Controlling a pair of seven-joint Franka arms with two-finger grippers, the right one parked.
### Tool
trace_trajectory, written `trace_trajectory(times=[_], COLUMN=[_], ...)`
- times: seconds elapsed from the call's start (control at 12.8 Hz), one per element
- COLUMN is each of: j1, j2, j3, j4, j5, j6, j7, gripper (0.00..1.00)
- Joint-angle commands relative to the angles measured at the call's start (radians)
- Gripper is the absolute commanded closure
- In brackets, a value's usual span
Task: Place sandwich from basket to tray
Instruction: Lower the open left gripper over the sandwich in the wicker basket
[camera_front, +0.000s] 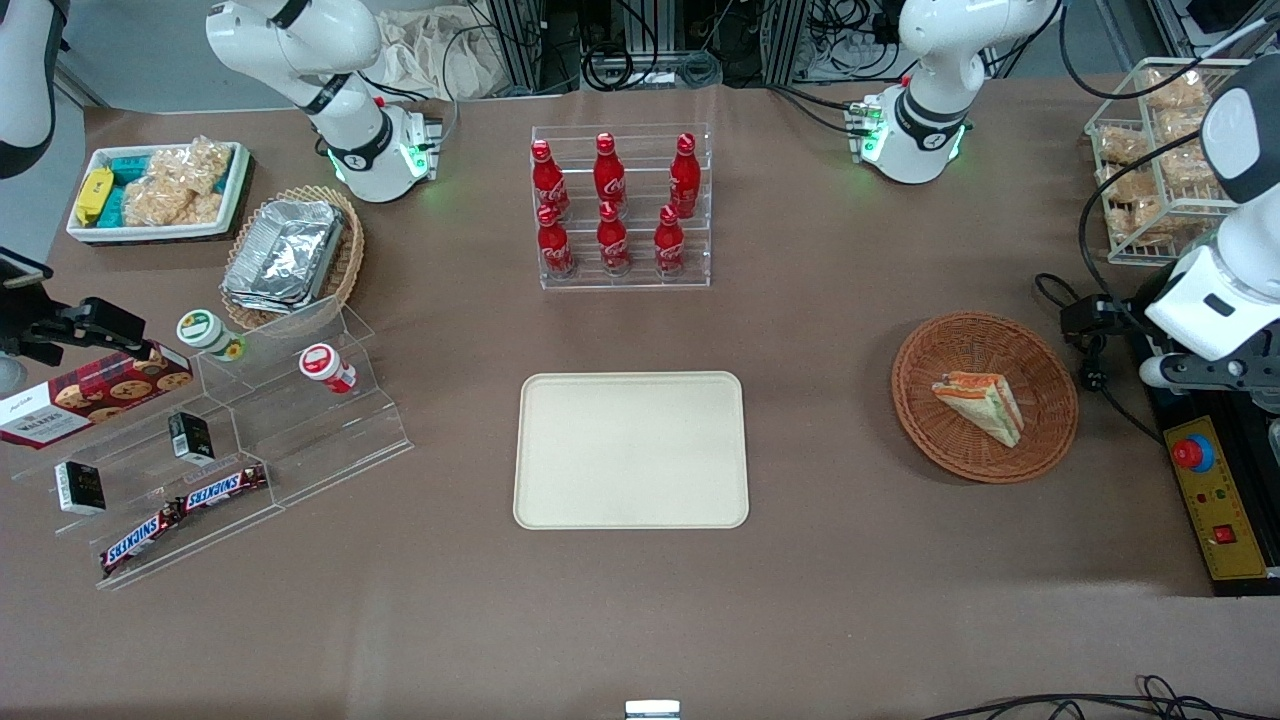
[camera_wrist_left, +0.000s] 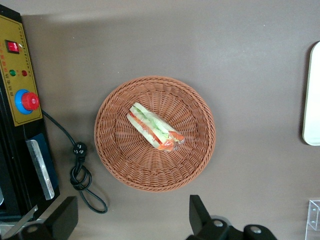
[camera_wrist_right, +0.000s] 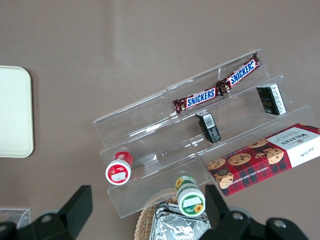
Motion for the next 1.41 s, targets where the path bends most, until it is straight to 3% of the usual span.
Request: trace_trajectory(times=[0.0, 0.31, 0.55, 0.63, 1.33], j1=[-0.004, -0.012, -0.013, -0.012, 0.002], j2=[0.010, 0.028, 0.038, 0.033, 0.082], j3=[0.001, -0.016, -0.017, -0.017, -0.005], j4=[0.034, 0.035, -0.007, -0.052, -0.330], j5=[-0.008, 0.036, 0.016, 0.016, 0.019], j6=[-0.039, -0.042, 0.014, 0.060, 0.430], j7=[-0.018, -0.150, -0.777, -0.889, -1.202], gripper=[0.00, 0.00, 0.00, 0.00, 0.00])
